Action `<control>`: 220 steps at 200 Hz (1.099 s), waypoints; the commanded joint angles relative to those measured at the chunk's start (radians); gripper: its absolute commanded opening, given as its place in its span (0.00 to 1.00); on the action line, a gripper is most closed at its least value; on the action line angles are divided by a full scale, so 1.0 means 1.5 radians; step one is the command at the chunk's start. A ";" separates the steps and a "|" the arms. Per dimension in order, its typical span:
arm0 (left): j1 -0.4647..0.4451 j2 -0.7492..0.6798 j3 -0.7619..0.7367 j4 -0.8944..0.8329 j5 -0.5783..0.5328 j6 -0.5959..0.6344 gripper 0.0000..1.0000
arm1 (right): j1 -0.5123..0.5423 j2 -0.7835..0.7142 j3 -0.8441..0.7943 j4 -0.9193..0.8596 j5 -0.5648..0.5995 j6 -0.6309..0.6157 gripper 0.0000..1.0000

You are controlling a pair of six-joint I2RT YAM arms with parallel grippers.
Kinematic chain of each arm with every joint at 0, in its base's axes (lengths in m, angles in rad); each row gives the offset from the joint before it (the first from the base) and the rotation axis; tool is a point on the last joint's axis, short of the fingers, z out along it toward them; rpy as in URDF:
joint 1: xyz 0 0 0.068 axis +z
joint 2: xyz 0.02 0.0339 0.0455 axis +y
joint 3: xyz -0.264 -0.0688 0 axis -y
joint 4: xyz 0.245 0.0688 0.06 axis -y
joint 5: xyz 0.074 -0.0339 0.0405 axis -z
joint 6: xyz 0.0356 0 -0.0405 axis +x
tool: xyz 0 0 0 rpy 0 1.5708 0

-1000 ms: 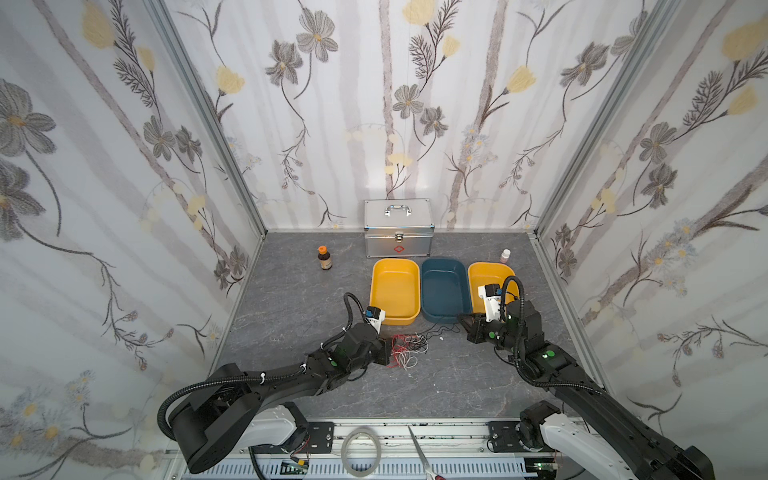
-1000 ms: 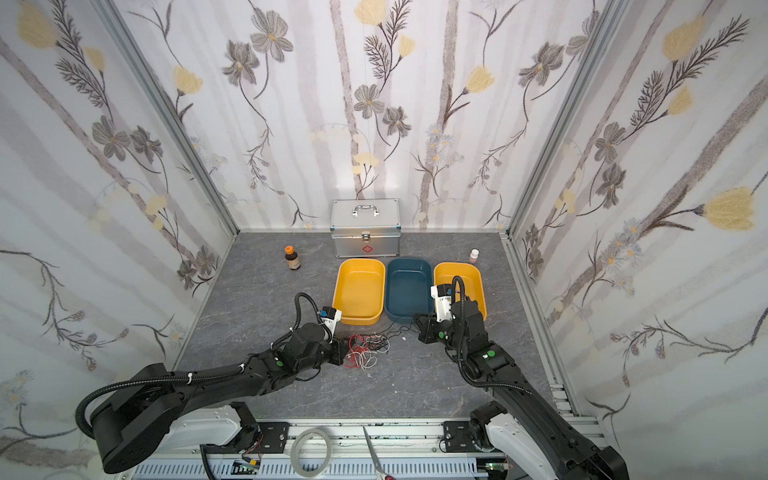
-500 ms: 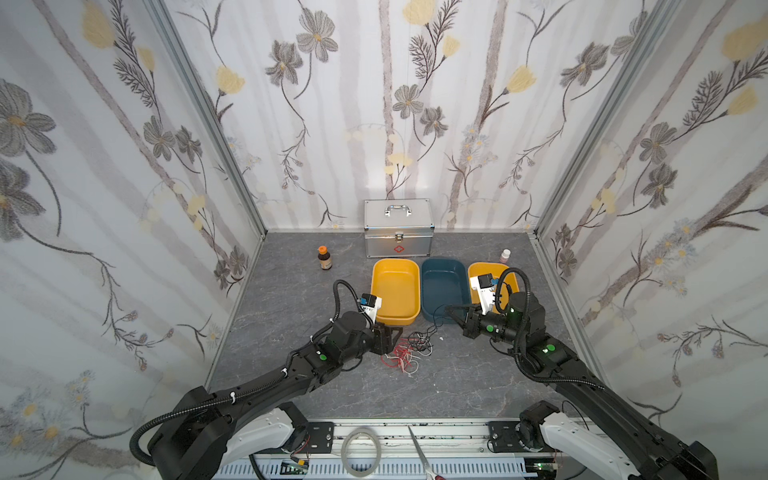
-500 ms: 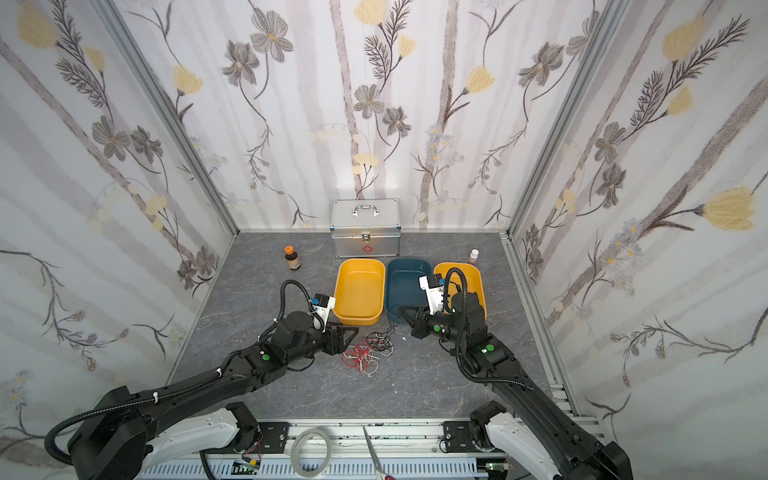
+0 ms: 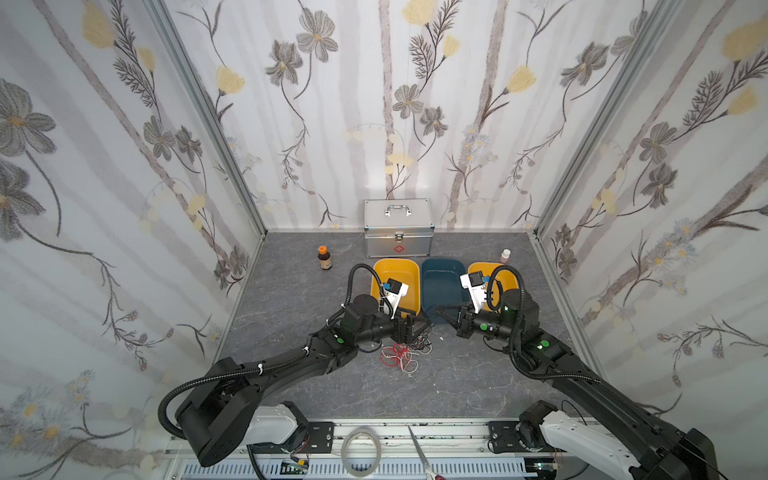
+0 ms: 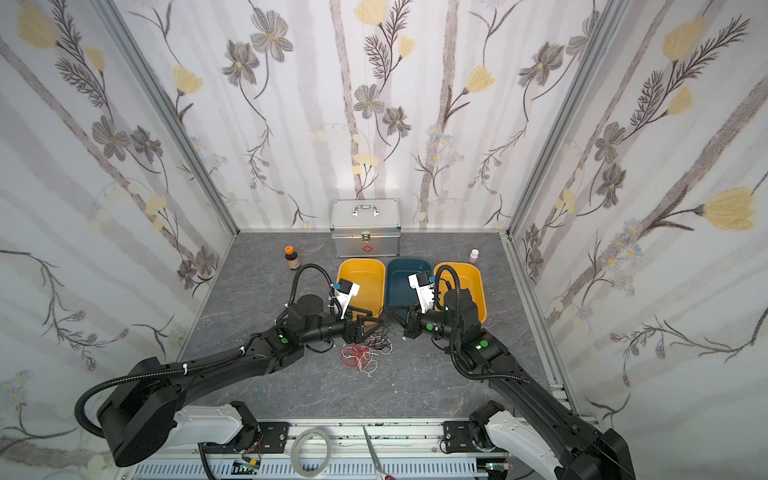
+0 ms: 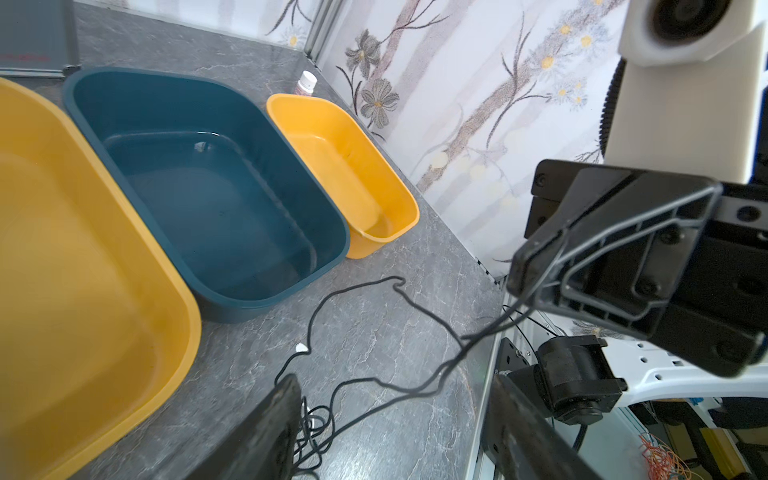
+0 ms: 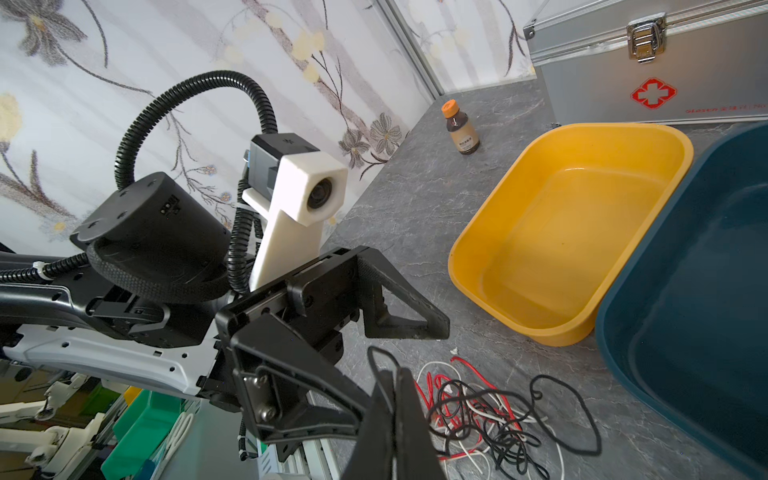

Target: Untangle the cables

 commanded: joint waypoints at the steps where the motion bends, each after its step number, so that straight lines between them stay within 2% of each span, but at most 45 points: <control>1: -0.001 0.016 0.020 0.034 0.001 -0.003 0.66 | 0.006 0.009 0.008 0.037 -0.012 0.004 0.00; 24: -0.001 0.020 0.032 0.028 -0.014 0.000 0.55 | 0.010 0.015 0.011 0.031 -0.006 0.002 0.00; 62: -0.001 0.002 0.052 -0.036 -0.047 0.028 0.23 | 0.009 0.013 0.007 0.012 0.025 -0.011 0.00; 89: -0.002 -0.012 0.057 -0.056 -0.055 0.034 0.10 | 0.009 0.019 0.003 0.005 0.043 -0.014 0.01; 107: -0.001 -0.024 0.061 -0.067 -0.065 0.036 0.07 | 0.010 0.026 -0.002 0.002 0.058 -0.019 0.06; 139: -0.001 -0.036 0.068 -0.082 -0.079 0.035 0.04 | 0.014 0.052 -0.016 0.008 0.077 -0.032 0.25; 180: -0.001 -0.053 0.077 -0.091 -0.085 0.031 0.04 | 0.021 0.100 -0.036 0.043 0.091 -0.034 0.35; 220: 0.000 -0.077 0.085 -0.103 -0.110 0.029 0.04 | 0.036 0.146 -0.050 0.081 0.088 -0.035 0.40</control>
